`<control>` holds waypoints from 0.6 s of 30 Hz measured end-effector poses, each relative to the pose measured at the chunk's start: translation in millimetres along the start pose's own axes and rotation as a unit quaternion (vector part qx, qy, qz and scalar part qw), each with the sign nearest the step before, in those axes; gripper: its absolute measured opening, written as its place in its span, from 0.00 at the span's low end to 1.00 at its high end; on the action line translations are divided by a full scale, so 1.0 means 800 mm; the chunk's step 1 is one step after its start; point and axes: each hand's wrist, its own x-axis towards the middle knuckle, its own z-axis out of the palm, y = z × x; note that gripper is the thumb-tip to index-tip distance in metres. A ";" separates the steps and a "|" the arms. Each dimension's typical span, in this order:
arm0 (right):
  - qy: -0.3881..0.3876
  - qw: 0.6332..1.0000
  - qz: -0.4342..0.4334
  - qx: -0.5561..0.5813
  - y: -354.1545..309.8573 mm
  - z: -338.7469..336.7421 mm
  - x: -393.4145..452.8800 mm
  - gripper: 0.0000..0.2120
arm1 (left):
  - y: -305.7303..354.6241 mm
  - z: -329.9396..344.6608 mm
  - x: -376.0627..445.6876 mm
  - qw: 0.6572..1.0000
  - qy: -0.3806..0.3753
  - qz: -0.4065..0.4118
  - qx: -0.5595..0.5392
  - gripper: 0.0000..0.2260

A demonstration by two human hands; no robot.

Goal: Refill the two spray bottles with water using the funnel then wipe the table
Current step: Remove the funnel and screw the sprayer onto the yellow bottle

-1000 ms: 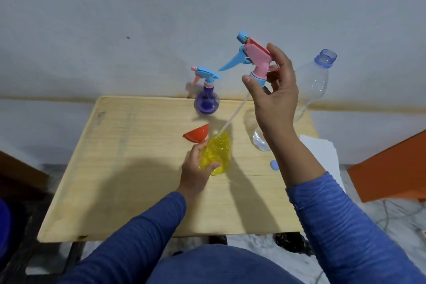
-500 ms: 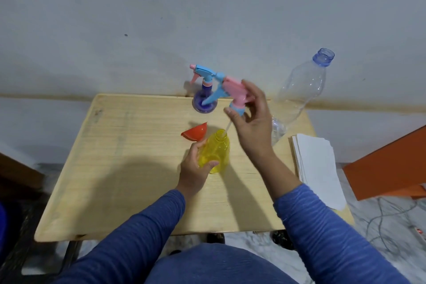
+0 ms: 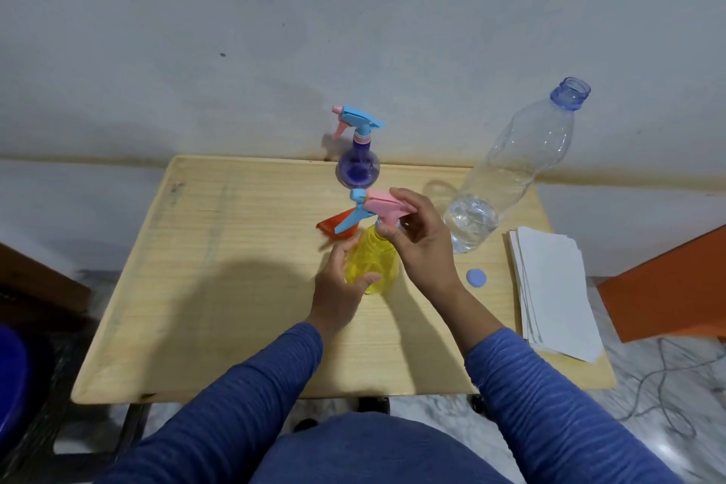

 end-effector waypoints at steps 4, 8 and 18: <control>-0.005 1.000 0.005 -0.004 0.005 0.005 -0.002 0.24 | 0.004 0.000 -0.001 1.000 -0.008 -0.006 -0.002 0.27; 0.040 0.999 0.011 -0.005 0.008 0.018 -0.012 0.23 | 0.007 0.001 -0.003 1.000 0.001 -0.005 0.006 0.26; -0.037 0.996 -0.031 -0.081 0.004 -0.004 -0.010 0.28 | 0.004 -0.002 -0.005 1.000 0.001 0.001 0.016 0.26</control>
